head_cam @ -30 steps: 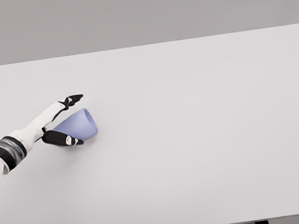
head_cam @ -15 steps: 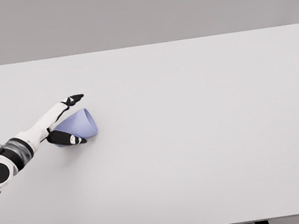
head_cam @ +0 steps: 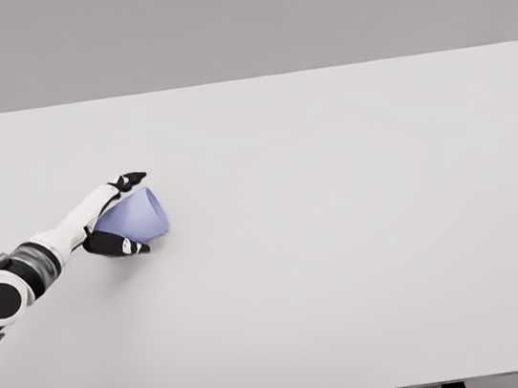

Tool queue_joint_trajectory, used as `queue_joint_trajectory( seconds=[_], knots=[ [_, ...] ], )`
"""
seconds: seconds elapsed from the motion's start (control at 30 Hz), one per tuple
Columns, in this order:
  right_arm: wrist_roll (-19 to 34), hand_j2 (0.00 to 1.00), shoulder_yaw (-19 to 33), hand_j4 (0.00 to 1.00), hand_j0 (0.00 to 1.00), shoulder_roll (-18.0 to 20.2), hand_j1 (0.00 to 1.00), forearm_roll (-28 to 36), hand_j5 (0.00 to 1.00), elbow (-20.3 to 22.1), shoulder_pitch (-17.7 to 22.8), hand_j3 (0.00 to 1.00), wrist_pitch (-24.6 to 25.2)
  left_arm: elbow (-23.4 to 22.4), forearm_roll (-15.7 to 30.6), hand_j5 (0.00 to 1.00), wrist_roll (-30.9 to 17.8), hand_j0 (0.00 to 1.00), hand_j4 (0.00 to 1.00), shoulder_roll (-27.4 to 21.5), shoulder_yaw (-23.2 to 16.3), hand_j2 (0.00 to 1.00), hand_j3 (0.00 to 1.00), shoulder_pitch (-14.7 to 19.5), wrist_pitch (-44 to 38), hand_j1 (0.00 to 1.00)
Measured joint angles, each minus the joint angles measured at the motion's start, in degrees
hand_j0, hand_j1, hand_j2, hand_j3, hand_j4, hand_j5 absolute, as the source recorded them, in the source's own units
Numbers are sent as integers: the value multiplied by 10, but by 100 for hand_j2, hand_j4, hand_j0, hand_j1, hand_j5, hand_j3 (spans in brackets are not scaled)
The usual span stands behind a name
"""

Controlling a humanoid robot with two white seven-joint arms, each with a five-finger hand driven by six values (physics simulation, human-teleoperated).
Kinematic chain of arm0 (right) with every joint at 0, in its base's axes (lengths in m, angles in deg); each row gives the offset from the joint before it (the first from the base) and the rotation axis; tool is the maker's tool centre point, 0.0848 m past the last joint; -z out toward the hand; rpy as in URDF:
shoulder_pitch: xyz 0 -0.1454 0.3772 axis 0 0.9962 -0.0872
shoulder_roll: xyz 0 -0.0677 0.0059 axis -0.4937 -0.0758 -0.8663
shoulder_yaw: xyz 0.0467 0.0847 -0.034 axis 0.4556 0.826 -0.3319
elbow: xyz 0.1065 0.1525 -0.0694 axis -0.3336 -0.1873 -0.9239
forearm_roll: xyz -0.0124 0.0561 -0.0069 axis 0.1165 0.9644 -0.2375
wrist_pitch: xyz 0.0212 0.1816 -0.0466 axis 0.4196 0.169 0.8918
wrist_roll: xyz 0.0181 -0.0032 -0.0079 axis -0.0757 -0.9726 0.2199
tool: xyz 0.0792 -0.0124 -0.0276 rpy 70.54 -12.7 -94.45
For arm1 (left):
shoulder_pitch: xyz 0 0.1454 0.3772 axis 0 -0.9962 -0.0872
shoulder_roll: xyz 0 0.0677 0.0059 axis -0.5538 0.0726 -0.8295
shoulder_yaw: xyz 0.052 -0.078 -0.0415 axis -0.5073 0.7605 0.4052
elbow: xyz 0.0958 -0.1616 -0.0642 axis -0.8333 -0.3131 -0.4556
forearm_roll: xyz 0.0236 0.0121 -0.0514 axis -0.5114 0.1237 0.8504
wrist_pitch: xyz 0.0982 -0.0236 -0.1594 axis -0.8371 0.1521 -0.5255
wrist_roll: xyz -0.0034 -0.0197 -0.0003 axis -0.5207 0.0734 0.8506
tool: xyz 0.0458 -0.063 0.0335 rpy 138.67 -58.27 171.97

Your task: Flip the cup with left arm and place it on the table

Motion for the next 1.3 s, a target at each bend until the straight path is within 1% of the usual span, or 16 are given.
queue_joint_trajectory(
  seconds=[0.1, 0.13, 0.23, 0.5, 0.7, 0.9, 1.1, 1.3],
  knots=[
    [0, 100, 0, 100, 100, 0, 100, 0, 100, 0, 0, 100, 0, 0, 0, 83, 0, 83, 83, 0, -4, 83, 83, 5, -1, 83],
    [0, 100, 0, 100, 100, 0, 100, 0, 100, 0, 0, 100, 0, 0, -1, 78, 0, 78, 78, 0, -6, 78, 78, 9, -1, 78],
    [0, 100, 0, 100, 100, 0, 100, 0, 100, 0, 0, 100, 0, 0, -1, 70, -1, 70, 70, 0, -15, 70, 70, 15, -1, 70],
    [0, 100, 0, 100, 100, 0, 100, 0, 100, 0, 1, 100, 0, 0, -4, 70, 0, 70, 70, 0, -20, 70, 70, 18, 6, 70],
    [0, 100, 0, 100, 100, 0, 100, 0, 100, 0, 0, 100, 0, -1, 0, 70, 1, 70, 70, 4, -16, 70, 70, 21, 60, 70],
    [0, 100, 0, 100, 100, 0, 100, 0, 100, 0, 0, 100, 0, -1, 2, 70, 4, 70, 70, 14, 2, 70, 70, 17, 135, 70],
    [0, 100, 0, 100, 100, 0, 100, 0, 100, 0, 0, 100, 0, -1, 3, 71, 5, 71, 71, 30, 18, 71, 71, 13, 181, 71],
    [0, 100, 0, 100, 100, 0, 100, 0, 100, 0, 0, 100, 0, -1, 3, 71, 5, 71, 71, 51, 44, 71, 71, -16, 212, 71]
  ],
)
